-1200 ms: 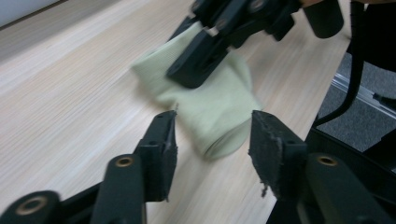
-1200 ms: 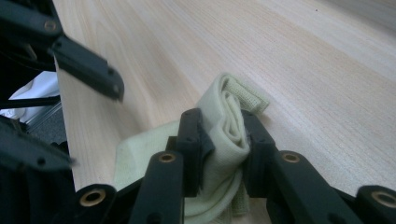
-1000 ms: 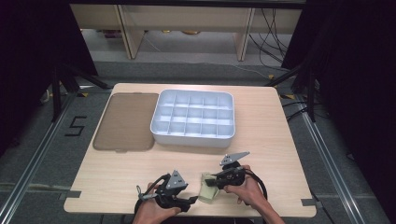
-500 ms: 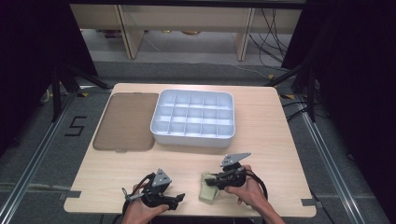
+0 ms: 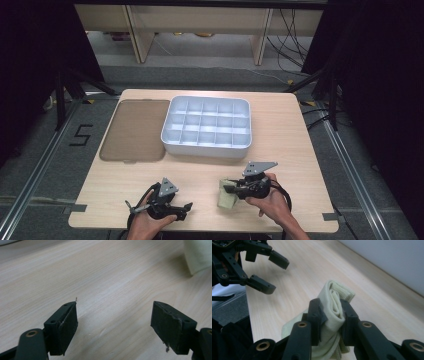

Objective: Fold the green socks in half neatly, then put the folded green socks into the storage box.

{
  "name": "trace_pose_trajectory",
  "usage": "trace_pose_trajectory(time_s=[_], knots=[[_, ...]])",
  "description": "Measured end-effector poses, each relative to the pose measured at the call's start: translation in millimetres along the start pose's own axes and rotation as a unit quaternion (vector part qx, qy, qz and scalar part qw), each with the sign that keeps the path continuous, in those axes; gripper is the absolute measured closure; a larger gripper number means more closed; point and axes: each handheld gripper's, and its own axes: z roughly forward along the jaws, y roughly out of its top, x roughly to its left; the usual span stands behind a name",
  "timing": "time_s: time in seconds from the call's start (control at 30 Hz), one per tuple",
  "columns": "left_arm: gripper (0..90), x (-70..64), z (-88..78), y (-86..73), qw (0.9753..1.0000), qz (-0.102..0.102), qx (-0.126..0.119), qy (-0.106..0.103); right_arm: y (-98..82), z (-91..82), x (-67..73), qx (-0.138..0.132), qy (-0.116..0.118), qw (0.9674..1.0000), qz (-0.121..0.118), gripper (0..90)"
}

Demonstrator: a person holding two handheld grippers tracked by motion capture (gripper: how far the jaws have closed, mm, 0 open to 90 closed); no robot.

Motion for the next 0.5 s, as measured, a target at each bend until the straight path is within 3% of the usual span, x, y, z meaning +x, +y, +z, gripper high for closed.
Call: trace_pose_trajectory(time_s=[0.1,0.2,0.3,0.37,0.43,0.5], knots=[[21.0,1.8,-0.5,0.4,0.9999,0.011,0.005,0.004,1.3,-3.8,-4.4,-0.005,-0.013,0.9999,-0.01,74.2],[20.9,0.6,0.7,-0.3,1.0,-0.001,0.006,0.003,3.0,-7.5,-7.7,-0.013,-0.021,0.9996,-0.013,74.2],[20.9,1.6,0.4,0.3,0.9999,0.01,0.008,0.005,4.1,-11.0,-9.7,-0.015,-0.026,0.9995,-0.013,74.2],[20.9,0.0,1.0,-0.8,1.0,0.0,0.006,0.003,4.6,-12.8,-11.6,-0.014,-0.026,0.9995,-0.013,74.2],[21.0,-0.1,1.0,-0.9,0.9999,0.009,0.006,0.004,5.3,-14.5,-13.5,-0.017,-0.031,0.9992,-0.018,74.2],[20.9,-1.1,0.4,-0.5,1.0,0.006,0.005,0.004,6.0,-15.3,-14.8,-0.018,-0.031,0.9992,-0.017,74.2]])
